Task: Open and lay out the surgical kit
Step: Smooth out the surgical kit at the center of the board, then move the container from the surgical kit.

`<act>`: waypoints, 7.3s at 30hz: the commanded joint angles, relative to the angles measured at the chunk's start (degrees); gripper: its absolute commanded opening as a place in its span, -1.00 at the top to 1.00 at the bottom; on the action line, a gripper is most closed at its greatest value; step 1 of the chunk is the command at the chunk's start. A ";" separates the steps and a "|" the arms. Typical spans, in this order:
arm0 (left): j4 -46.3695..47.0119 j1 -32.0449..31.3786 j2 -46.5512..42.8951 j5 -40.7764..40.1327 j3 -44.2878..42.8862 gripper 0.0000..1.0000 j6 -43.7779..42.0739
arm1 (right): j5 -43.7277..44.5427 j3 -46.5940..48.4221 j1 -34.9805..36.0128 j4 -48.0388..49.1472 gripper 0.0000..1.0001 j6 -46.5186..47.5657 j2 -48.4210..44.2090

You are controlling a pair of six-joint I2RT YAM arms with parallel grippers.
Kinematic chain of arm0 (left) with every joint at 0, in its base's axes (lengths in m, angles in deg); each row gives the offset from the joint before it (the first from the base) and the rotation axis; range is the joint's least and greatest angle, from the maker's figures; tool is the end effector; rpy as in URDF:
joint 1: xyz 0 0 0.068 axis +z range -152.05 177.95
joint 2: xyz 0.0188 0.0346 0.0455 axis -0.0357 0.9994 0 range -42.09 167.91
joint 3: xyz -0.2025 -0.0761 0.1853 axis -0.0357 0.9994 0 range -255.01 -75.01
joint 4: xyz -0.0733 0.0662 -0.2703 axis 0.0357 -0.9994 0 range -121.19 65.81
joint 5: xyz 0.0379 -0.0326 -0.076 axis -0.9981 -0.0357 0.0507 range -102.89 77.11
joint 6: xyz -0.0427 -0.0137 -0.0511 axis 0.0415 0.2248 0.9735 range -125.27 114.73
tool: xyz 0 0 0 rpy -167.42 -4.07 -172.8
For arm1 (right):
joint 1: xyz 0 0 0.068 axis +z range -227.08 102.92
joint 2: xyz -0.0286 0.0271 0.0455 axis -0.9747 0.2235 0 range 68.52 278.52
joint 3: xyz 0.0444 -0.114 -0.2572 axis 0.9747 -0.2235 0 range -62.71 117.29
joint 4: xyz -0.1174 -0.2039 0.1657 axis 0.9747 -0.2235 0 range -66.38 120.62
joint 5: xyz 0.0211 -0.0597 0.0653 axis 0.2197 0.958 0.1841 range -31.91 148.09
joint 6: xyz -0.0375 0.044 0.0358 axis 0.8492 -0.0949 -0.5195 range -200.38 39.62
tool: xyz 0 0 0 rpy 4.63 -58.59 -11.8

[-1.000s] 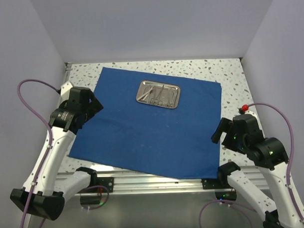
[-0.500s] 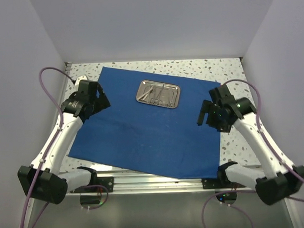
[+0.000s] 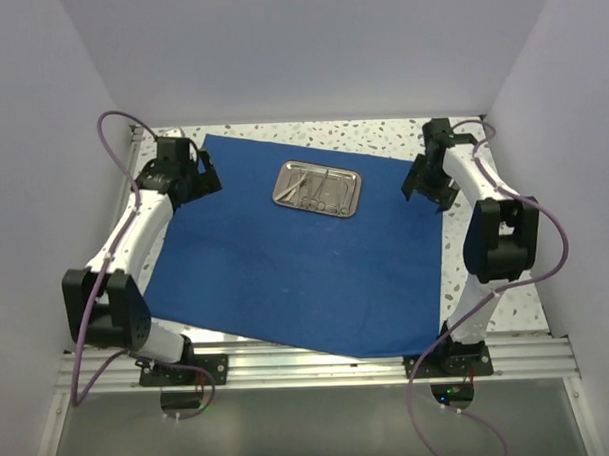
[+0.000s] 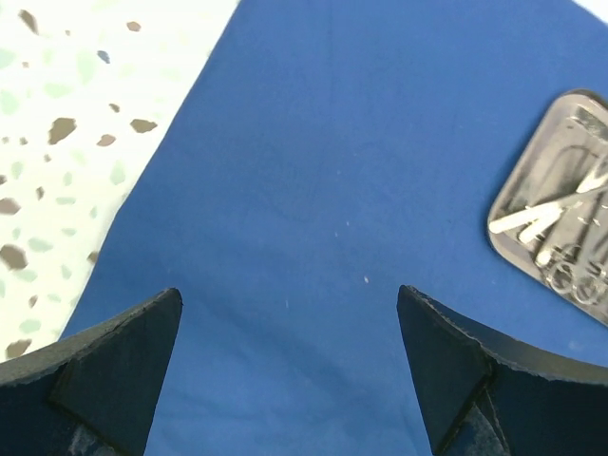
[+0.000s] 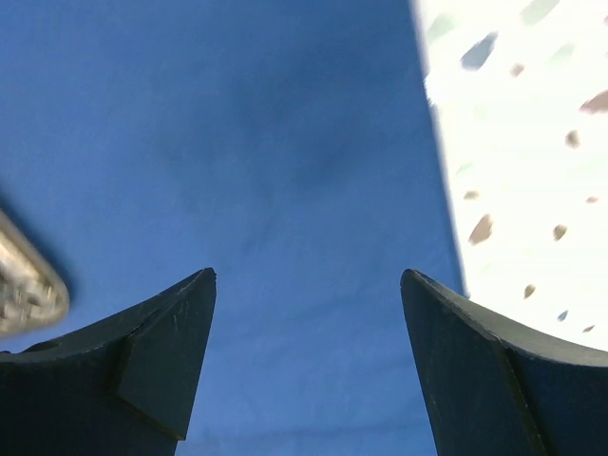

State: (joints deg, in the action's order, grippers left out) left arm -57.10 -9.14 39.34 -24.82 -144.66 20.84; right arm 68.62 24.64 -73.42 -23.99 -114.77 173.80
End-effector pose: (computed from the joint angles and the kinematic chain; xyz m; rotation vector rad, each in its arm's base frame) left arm 0.3476 -0.0320 0.3002 -0.4847 2.2791 -0.0446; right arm 0.4091 0.0164 0.2313 0.7779 2.6825 -0.1034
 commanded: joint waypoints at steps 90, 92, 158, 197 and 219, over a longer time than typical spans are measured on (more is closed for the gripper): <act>0.65 -7.06 47.68 15.35 -39.95 -0.56 2.46 | -11.94 41.13 12.86 6.54 0.22 -1.56 36.05; 0.39 -7.06 48.12 15.35 -40.04 -0.54 2.02 | -10.71 41.76 13.04 5.66 0.23 -1.47 36.58; -1.11 -7.14 39.51 12.89 -29.94 -0.47 -1.50 | 11.27 58.64 6.46 -4.89 1.00 13.47 40.72; -1.55 -7.23 35.12 14.73 -22.73 -0.41 -3.08 | 16.45 13.08 -1.29 4.08 1.00 19.89 18.27; -3.66 -8.46 31.52 13.15 -18.86 -0.40 -2.99 | 13.92 42.21 -1.20 -1.91 -0.18 16.73 27.90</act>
State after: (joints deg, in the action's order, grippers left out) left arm -60.03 -17.20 74.90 -11.24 -164.24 19.05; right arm 84.42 64.51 -74.84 -24.56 -96.46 206.45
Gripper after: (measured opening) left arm 0.701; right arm 0.589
